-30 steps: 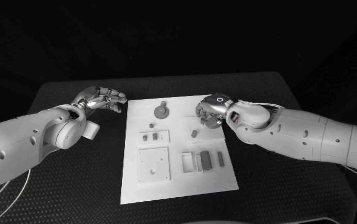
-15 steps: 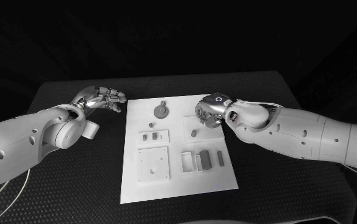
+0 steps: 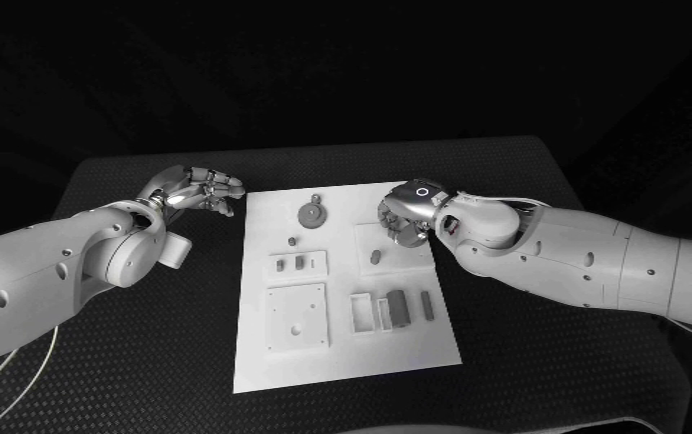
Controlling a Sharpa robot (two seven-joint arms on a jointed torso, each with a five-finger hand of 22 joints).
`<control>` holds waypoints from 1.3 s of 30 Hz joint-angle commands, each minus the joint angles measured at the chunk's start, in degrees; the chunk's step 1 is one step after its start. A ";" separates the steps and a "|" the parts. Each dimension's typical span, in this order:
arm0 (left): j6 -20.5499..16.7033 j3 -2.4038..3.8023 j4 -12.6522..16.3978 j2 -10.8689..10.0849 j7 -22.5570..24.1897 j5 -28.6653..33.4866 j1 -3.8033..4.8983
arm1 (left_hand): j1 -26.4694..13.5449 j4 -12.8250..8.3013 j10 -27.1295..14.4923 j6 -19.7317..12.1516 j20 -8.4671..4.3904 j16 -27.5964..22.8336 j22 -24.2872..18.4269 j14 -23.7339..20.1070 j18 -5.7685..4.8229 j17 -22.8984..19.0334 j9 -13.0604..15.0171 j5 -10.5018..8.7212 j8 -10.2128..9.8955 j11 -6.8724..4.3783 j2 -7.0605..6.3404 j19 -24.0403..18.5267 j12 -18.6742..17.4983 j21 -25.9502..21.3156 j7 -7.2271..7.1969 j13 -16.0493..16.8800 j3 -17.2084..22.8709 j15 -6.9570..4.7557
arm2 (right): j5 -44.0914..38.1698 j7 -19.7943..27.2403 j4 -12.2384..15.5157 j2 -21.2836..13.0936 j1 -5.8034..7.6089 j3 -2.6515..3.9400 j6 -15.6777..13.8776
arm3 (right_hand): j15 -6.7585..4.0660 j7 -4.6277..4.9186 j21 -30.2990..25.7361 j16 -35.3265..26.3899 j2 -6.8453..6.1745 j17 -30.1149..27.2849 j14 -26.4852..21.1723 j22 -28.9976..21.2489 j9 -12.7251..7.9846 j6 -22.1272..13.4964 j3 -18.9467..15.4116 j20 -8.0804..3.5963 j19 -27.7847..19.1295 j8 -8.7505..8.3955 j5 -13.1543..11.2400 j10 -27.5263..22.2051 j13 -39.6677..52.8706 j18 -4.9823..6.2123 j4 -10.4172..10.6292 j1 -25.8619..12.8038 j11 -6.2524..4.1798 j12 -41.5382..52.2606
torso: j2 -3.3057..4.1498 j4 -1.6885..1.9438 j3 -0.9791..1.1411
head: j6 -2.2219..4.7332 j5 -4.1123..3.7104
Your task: Assemble the parts on the task board
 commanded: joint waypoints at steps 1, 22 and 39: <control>0.39 0.05 0.07 0.05 0.50 0.26 0.04 | -0.08 -0.05 -0.36 -0.07 0.17 0.30 -0.02 0.40 0.92 0.07 -0.03 -0.36 0.20 -0.10 0.21 0.36 0.00 -0.13 0.22 0.10 -0.27 0.10 | -1.36 -1.37 -0.57 0.15 -0.89 -0.67 2.54 | -0.49 -0.02 0.43 0.44 1.31 0.21 -0.01 1.34 0.24 0.65 -0.27 -0.49 0.51 0.50 0.18 0.69 0.28 0.85 -0.08 1.86 -0.10 0.47 | -0.01 0.00 0.02 | -0.08 -0.09; 0.12 0.05 -0.06 0.06 0.76 0.26 0.03 | 0.00 -0.06 -0.35 0.02 0.18 0.31 -0.02 0.40 0.92 0.09 -0.01 -0.36 0.28 -0.10 0.23 0.38 0.02 -0.15 0.18 0.13 -0.26 0.10 | -1.88 -1.98 0.04 -0.18 -1.07 -0.66 -3.48 | -1.25 -0.47 2.39 2.77 0.60 1.51 0.75 1.28 2.61 1.11 0.10 -1.33 1.67 1.45 0.18 2.11 2.78 0.85 -0.03 2.09 -0.87 1.41 | 0.00 0.04 -0.02 | -0.17 -0.31; 0.12 0.05 -0.24 0.06 0.79 0.26 0.03 | 0.02 -0.05 -0.34 0.05 0.19 0.32 -0.02 0.40 0.92 0.10 -0.01 -0.36 0.32 -0.10 0.24 0.40 0.04 -0.16 0.16 0.16 -0.28 0.10 | -1.90 -1.51 1.32 -1.03 -1.05 -0.55 -4.93 | -1.34 -0.52 2.72 3.15 0.44 1.73 0.75 1.26 3.45 1.02 0.32 -1.45 1.73 1.64 0.18 2.08 3.69 0.85 -0.01 1.93 -0.96 1.56 | 0.01 0.01 0.00 | -0.25 -0.19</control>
